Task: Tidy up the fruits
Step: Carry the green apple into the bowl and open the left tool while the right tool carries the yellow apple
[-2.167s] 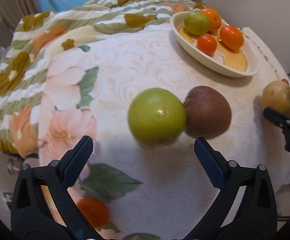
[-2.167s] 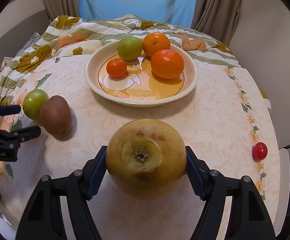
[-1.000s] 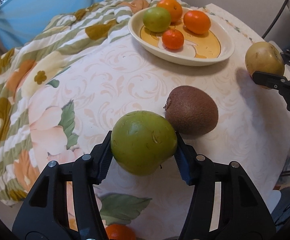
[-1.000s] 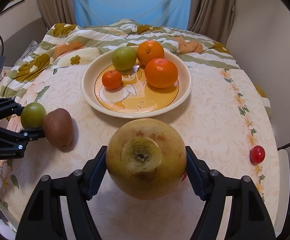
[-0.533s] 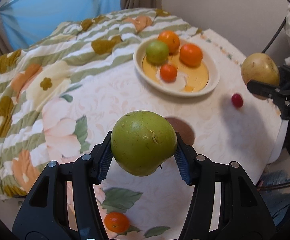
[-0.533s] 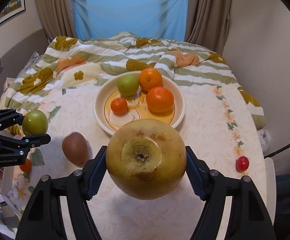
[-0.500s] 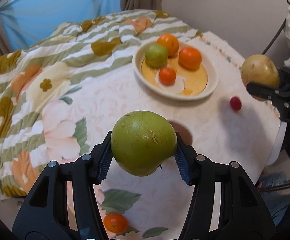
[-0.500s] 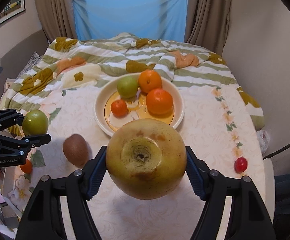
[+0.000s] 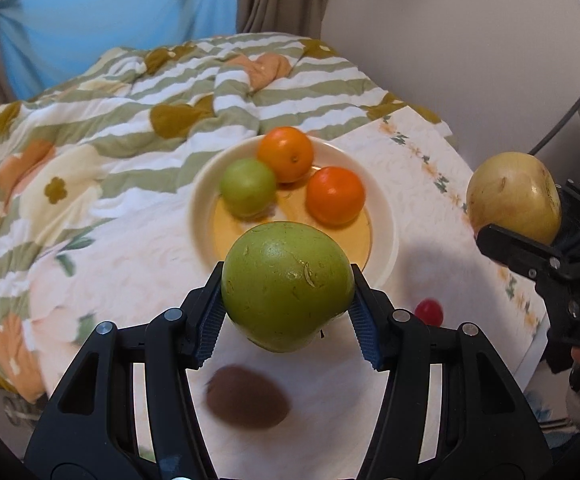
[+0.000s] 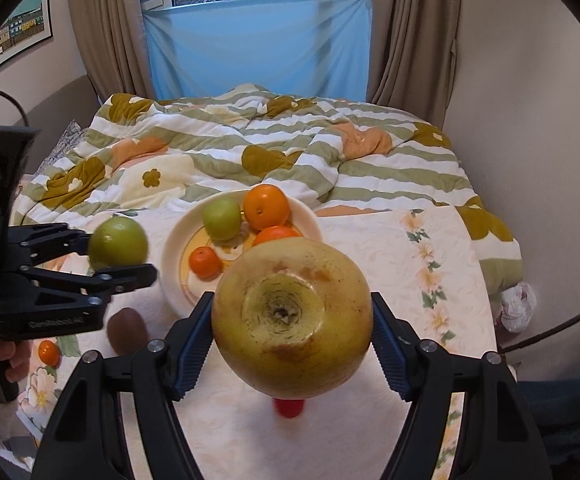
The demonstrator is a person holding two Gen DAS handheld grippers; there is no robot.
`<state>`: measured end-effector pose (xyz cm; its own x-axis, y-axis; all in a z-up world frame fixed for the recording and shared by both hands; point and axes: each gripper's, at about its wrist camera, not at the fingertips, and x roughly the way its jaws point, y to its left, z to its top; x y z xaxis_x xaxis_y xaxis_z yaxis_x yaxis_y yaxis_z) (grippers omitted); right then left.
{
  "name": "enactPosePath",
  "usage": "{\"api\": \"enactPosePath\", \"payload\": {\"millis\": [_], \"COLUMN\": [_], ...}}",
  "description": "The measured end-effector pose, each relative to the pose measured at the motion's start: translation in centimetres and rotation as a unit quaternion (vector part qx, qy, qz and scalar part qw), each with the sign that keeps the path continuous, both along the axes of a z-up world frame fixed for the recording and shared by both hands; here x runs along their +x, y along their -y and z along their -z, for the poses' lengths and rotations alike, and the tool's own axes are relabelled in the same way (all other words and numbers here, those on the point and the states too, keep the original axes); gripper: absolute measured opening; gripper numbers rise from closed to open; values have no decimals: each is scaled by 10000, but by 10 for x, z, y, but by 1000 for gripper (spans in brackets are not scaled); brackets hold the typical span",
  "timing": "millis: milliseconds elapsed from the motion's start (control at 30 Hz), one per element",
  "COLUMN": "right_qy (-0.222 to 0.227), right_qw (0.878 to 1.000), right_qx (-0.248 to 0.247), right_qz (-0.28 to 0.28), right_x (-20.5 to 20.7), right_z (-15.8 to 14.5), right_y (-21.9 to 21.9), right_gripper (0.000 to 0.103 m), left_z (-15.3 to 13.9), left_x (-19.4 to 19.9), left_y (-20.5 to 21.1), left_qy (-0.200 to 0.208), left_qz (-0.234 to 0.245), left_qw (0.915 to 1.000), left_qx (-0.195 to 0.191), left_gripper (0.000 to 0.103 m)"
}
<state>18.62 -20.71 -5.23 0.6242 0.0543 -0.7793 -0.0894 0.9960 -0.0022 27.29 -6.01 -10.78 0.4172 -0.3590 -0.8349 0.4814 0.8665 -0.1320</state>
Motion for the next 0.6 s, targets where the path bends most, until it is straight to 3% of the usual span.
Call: {"api": "enactPosePath", "payload": {"millis": [333, 600], "right_qy": [-241, -323], "right_qw": [9995, 9989], "right_qx": [66, 155], "right_qz": [-211, -295], "right_x": [28, 45], "right_z": [20, 27], "right_y": [35, 50], "right_gripper": [69, 69], "left_z": [41, 56], "left_x": [22, 25], "left_y": [56, 71], "left_qy": [-322, -409], "left_qz": [21, -47], "left_qw": [9989, 9969], "left_qx": [332, 665], "left_gripper": [63, 64]}}
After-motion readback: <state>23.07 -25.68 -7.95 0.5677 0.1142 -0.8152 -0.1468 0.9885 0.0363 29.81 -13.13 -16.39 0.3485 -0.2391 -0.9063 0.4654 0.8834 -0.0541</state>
